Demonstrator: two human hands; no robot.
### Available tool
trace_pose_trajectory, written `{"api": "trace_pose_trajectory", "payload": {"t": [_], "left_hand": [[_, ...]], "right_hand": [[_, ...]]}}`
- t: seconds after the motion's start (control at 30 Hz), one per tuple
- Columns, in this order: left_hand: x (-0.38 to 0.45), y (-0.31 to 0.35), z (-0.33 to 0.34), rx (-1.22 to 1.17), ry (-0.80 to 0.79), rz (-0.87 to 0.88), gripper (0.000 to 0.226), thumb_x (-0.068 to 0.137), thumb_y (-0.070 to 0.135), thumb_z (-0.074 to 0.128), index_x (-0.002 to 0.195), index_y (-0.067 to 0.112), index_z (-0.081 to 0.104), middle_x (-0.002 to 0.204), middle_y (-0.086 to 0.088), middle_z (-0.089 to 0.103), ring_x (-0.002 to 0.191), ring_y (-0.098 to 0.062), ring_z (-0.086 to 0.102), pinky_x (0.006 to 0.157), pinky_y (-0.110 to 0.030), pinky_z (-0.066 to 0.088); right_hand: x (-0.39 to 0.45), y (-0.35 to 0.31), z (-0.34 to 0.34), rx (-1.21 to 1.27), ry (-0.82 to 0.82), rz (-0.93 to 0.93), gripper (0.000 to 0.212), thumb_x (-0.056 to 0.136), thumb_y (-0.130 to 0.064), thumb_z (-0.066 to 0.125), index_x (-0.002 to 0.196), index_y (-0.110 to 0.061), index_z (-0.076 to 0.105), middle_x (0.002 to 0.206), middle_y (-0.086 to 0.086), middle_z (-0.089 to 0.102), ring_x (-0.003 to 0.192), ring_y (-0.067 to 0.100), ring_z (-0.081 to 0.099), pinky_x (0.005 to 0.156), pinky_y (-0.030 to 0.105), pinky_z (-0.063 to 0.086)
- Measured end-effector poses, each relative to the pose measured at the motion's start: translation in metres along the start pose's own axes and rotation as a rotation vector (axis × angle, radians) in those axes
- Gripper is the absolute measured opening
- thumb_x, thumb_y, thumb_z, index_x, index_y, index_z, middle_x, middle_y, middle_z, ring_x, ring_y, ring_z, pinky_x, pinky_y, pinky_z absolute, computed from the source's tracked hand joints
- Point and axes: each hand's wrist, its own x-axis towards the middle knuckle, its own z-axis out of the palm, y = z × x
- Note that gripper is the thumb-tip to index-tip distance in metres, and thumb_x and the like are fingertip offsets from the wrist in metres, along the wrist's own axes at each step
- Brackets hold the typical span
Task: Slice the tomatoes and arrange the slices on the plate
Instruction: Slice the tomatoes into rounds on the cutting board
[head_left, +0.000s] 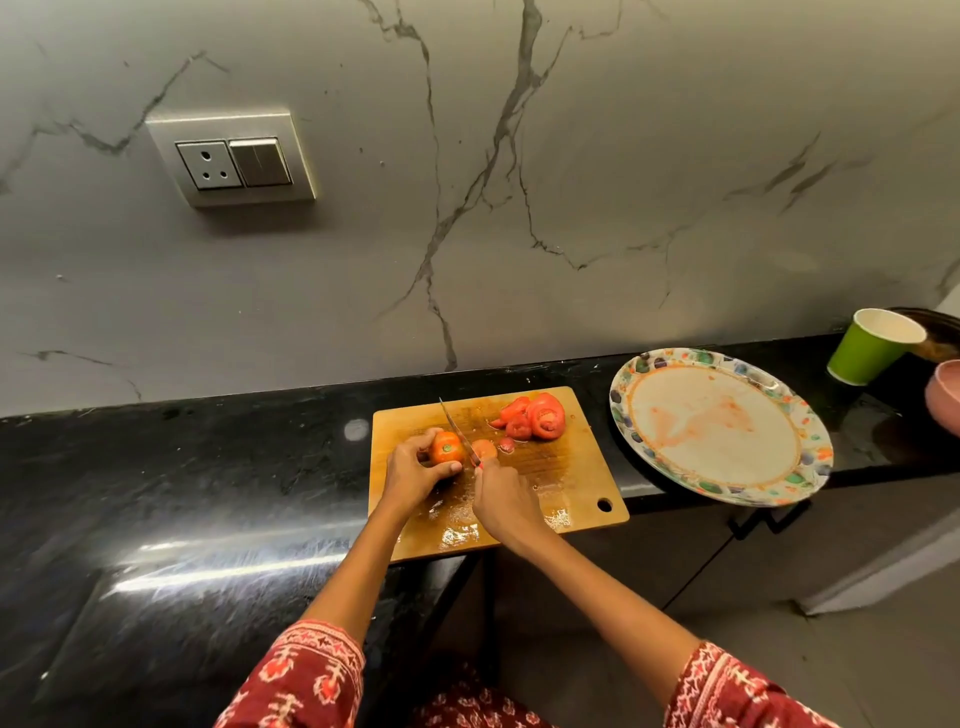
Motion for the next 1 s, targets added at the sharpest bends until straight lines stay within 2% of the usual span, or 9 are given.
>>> {"api": "trace_pose_trajectory", "payload": {"t": [0.17,0.33,0.5,0.67,0.83,1.0], "left_hand": [[0.002,0.002,0.001,0.017,-0.010,-0.008,0.065,0.077,0.010,0.072,0.135,0.002,0.043,0.138,-0.014,0.047,0.127,-0.027,0.044,0.100,-0.032,0.039],[0.004,0.003,0.000,0.029,-0.013,-0.012,0.065,0.076,0.011,0.073,0.134,0.003,0.044,0.137,-0.014,0.048,0.126,-0.027,0.045,0.101,-0.034,0.038],[0.005,0.001,0.000,0.021,-0.016,-0.019,0.064,0.077,0.011,0.072,0.134,0.005,0.044,0.137,-0.013,0.048,0.126,-0.027,0.045,0.101,-0.034,0.038],[0.008,0.000,-0.001,0.040,-0.029,-0.033,0.064,0.078,0.014,0.072,0.135,0.008,0.044,0.139,-0.011,0.047,0.127,-0.026,0.044,0.102,-0.036,0.038],[0.010,-0.001,0.000,0.036,-0.034,-0.031,0.064,0.077,0.015,0.073,0.135,0.008,0.045,0.138,-0.011,0.047,0.127,-0.026,0.044,0.102,-0.036,0.039],[0.011,-0.003,0.000,0.040,-0.036,-0.034,0.065,0.077,0.016,0.073,0.135,0.008,0.044,0.139,-0.011,0.047,0.127,-0.026,0.044,0.103,-0.038,0.039]], "right_hand": [[-0.001,0.000,0.000,0.007,-0.006,0.010,0.034,0.102,-0.023,0.028,0.125,-0.005,0.045,0.109,0.019,0.062,0.102,0.034,0.059,0.077,0.037,0.044],[0.002,-0.002,0.001,0.001,-0.021,0.043,0.031,0.102,-0.022,0.029,0.121,-0.005,0.046,0.112,0.018,0.061,0.105,0.034,0.057,0.073,0.034,0.037],[0.002,-0.001,0.003,0.001,-0.029,0.060,0.030,0.101,-0.020,0.032,0.123,-0.004,0.045,0.114,0.018,0.060,0.106,0.033,0.057,0.078,0.035,0.041],[0.001,0.000,0.001,0.006,-0.029,0.061,0.031,0.102,-0.021,0.030,0.122,-0.003,0.045,0.116,0.017,0.059,0.107,0.032,0.056,0.073,0.032,0.034],[0.000,-0.002,0.001,0.006,0.001,0.059,0.032,0.102,-0.021,0.029,0.122,-0.003,0.046,0.113,0.017,0.061,0.105,0.032,0.058,0.076,0.034,0.041],[0.000,-0.003,0.001,-0.011,-0.014,0.059,0.035,0.102,-0.021,0.029,0.127,-0.002,0.043,0.115,0.019,0.060,0.107,0.033,0.057,0.077,0.035,0.041]]}}
